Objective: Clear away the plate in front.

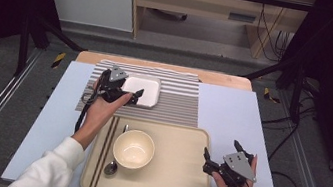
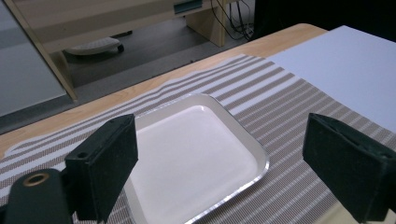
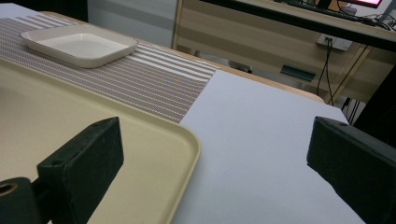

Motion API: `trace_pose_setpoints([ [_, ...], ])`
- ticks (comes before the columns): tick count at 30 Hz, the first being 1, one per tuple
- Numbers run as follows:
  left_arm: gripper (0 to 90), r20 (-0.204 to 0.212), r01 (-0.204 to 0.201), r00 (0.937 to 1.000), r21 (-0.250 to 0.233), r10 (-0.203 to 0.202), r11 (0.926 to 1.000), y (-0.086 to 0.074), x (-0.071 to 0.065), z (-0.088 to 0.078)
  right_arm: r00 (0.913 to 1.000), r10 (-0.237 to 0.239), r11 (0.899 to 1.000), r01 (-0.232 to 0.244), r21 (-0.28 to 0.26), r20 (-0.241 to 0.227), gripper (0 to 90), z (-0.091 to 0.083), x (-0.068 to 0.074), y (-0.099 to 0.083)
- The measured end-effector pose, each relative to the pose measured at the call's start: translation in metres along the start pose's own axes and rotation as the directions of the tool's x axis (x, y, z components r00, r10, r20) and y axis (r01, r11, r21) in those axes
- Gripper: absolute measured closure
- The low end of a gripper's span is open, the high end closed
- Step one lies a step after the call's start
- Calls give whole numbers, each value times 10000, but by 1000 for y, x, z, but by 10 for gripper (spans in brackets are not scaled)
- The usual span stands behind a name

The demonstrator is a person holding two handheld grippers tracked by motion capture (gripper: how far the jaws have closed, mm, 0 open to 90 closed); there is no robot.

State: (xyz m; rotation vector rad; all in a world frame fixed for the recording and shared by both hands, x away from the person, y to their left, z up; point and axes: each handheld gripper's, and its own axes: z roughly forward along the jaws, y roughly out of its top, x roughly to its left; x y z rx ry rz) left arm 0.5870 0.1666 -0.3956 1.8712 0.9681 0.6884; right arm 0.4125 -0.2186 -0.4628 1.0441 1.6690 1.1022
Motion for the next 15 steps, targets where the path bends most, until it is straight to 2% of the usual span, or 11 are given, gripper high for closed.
trace_pose_setpoints([
  [2,109,-84,-161,9998,162,162,9997,-2,4,7,10000,0,10000,0,5,13,39,0,0,0],
  [4,120,-370,-298,9988,223,306,9993,-3,8,14,10000,-65,10000,65,-3,7,39,0,1,1],
  [9,137,-838,-249,9961,195,264,9995,-4,14,21,9998,-178,9998,178,6,22,39,-1,3,1],
  [12,146,-1015,71,9948,194,-51,9998,-4,20,25,9999,-151,9999,151,14,32,39,-1,3,1],
  [15,160,-1230,267,9921,-28,-268,9996,-4,23,25,9999,-124,9999,123,15,53,39,-1,2,0],
])
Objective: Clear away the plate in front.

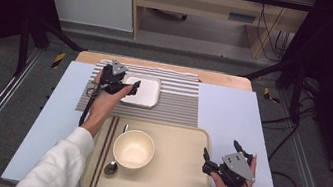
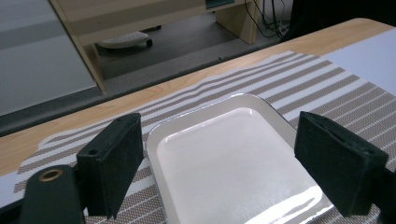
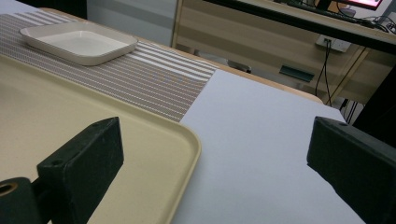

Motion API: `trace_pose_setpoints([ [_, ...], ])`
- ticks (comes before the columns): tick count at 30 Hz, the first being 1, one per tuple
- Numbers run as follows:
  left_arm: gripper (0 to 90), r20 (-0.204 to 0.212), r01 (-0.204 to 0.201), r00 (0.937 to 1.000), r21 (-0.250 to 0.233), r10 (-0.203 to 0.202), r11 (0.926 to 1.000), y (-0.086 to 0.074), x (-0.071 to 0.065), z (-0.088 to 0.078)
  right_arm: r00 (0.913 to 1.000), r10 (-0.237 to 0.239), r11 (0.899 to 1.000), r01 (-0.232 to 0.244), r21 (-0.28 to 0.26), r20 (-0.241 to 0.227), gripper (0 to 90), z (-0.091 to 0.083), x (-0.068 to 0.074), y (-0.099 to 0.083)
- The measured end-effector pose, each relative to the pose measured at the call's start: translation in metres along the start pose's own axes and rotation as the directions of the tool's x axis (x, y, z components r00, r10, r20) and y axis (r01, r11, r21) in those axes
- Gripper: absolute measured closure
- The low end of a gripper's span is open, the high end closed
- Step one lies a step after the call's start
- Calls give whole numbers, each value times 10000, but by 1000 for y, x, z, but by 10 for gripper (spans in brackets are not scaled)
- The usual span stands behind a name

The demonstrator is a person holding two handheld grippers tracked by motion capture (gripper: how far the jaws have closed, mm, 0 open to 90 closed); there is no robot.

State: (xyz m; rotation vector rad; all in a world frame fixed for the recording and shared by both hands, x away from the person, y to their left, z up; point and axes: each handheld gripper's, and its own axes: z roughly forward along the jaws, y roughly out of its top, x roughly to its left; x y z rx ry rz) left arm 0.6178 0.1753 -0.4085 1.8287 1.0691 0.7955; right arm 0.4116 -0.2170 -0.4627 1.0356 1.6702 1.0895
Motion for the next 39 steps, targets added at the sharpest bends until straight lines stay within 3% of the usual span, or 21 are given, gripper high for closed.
trace_pose_setpoints([
  [11,164,112,190,9998,-147,-189,9997,13,3,-1,10000,39,10000,-39,-5,20,39,0,-1,0],
  [22,261,63,356,9993,1072,-365,9936,-6,14,19,10000,24,10000,-24,34,4,39,0,-1,-1],
  [28,339,9,952,9954,1332,-962,9865,-19,20,26,10000,-6,10000,6,68,40,36,1,0,-1],
  [39,415,-815,1361,9890,1794,-1232,9743,-37,25,31,10000,-82,9999,82,84,-9,36,1,1,-1],
])
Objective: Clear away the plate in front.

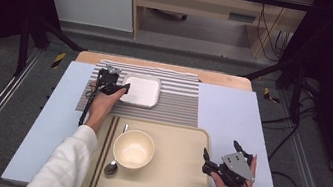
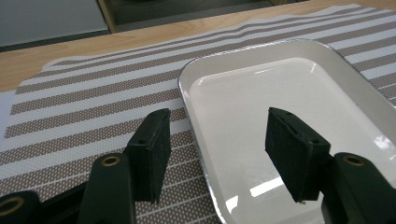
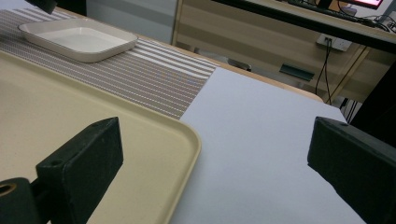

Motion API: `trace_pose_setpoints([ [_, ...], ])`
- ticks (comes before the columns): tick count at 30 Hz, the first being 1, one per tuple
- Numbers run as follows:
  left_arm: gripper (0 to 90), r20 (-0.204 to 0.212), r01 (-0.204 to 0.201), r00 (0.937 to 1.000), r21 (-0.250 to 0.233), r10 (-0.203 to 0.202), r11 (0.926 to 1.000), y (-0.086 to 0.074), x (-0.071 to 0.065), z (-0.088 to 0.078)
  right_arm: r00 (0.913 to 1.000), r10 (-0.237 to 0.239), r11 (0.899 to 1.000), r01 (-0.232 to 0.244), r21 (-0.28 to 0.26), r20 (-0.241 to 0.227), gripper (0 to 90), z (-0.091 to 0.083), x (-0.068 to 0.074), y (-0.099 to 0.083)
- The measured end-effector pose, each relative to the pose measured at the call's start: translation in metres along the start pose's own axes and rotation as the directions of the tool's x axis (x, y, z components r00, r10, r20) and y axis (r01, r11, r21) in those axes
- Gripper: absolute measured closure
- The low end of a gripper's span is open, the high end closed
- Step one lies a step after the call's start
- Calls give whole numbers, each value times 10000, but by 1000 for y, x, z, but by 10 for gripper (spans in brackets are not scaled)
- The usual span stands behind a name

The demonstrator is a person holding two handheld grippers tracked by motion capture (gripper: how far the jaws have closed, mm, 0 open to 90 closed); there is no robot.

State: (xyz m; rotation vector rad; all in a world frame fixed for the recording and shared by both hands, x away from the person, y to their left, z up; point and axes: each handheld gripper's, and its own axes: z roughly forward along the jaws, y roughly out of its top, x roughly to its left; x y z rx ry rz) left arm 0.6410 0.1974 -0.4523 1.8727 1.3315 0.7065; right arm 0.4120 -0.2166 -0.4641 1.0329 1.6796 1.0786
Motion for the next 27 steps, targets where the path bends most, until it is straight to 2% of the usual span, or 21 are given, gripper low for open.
trace_pose_setpoints([
  [8,509,-130,-69,9999,494,75,9988,-6,-1,7,10000,25,10000,-25,33,-13,36,0,0,0],
  [14,541,-229,84,9997,801,-66,9967,-9,-1,12,10000,-1,10000,2,29,-34,37,1,0,0],
  [21,603,-211,581,9982,967,-563,9936,-10,1,14,10000,-19,10000,19,46,-42,37,1,0,0],
  [24,632,-183,580,9982,1000,-564,9933,-10,1,14,10000,-39,10000,39,38,-51,37,1,0,0],
  [27,652,-76,815,9967,1034,-811,9913,-10,1,14,10000,-28,10000,28,54,-64,37,1,0,0],
])
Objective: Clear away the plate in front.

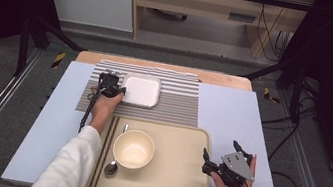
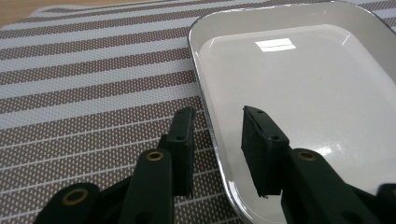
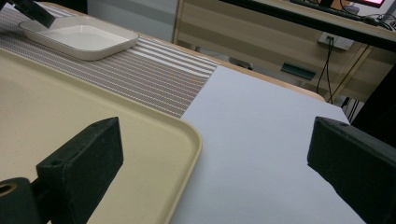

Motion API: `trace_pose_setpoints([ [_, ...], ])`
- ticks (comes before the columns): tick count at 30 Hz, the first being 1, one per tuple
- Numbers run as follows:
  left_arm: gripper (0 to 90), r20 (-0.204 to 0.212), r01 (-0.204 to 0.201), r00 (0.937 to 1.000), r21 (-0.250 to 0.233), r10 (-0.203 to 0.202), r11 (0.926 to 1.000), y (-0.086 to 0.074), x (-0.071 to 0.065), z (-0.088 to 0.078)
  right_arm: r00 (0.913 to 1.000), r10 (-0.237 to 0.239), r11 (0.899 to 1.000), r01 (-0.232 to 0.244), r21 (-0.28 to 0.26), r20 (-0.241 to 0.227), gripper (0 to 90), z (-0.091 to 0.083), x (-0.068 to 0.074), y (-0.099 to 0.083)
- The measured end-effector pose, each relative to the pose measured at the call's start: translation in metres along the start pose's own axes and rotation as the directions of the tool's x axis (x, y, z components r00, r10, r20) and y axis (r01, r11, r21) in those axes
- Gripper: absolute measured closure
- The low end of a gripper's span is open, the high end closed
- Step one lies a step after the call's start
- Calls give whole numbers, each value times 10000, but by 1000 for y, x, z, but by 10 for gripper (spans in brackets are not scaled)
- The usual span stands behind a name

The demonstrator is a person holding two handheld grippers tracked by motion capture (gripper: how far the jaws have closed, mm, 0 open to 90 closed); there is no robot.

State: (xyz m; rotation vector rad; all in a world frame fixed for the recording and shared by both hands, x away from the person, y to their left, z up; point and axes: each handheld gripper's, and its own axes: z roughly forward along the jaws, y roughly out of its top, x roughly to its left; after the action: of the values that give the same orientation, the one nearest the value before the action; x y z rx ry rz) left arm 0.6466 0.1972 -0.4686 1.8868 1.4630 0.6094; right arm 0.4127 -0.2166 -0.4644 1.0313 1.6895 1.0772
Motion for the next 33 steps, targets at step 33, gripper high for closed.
trace_pose_setpoints([
  [33,805,-278,450,9987,731,-431,9963,1,-3,-1,10000,-19,10000,20,83,-74,40,1,1,0],
])
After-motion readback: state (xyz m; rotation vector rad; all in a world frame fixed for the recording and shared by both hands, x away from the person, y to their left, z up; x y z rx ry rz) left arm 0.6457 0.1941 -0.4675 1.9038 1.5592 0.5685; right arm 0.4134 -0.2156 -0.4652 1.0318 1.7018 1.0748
